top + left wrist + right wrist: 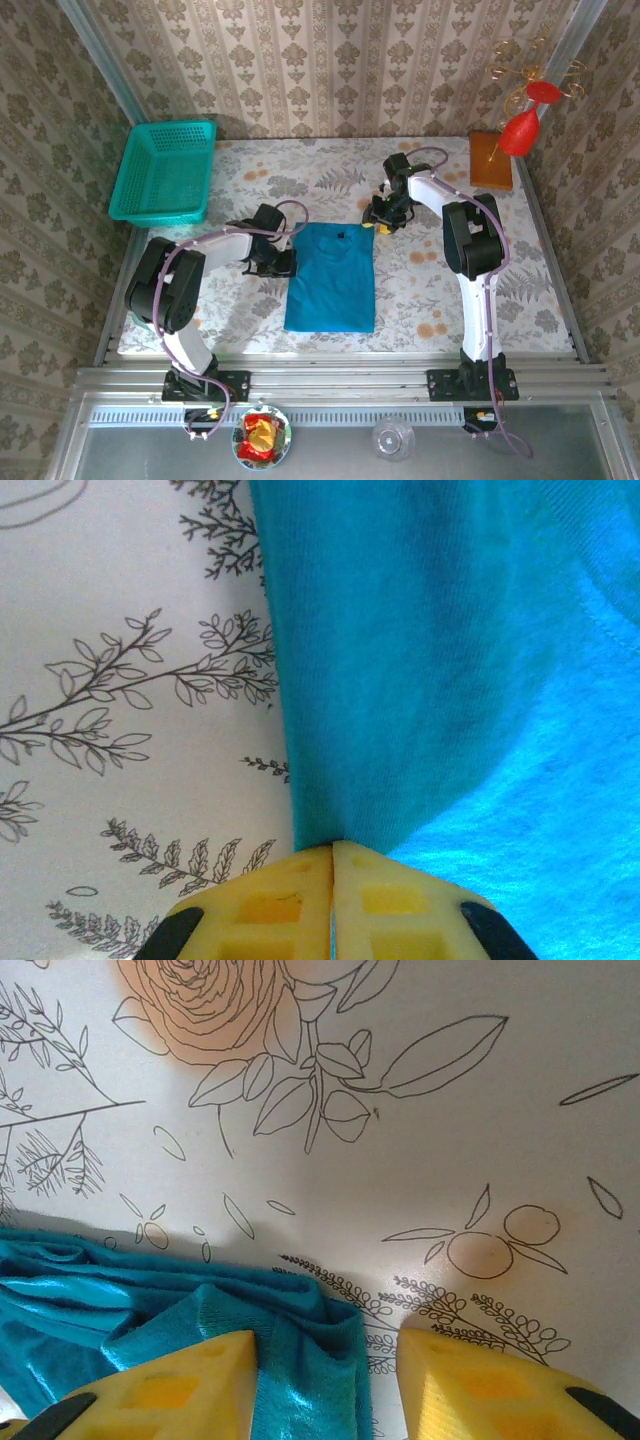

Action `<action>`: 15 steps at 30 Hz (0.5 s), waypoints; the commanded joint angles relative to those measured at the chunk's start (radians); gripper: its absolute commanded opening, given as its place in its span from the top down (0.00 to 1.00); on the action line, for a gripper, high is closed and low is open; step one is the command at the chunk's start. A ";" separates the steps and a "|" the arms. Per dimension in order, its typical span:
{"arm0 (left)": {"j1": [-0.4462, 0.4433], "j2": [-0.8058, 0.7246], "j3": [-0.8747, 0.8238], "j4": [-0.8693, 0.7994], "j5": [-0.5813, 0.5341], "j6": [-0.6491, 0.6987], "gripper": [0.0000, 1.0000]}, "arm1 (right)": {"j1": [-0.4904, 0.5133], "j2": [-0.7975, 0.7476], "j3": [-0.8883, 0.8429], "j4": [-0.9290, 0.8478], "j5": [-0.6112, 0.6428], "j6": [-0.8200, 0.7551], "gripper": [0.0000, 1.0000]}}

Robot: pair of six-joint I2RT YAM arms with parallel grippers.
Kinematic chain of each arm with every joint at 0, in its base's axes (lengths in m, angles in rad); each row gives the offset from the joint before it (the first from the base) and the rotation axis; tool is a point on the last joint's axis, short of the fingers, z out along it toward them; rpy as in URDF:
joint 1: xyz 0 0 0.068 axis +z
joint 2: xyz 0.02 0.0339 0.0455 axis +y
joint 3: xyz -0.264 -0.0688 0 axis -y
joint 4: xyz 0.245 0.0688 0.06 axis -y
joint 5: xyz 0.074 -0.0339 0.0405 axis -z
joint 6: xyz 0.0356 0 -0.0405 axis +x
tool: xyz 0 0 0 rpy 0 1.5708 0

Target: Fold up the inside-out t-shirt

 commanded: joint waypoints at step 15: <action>0.000 0.038 -0.043 -0.068 -0.043 0.003 0.90 | 0.040 0.012 0.011 -0.019 -0.021 -0.023 0.63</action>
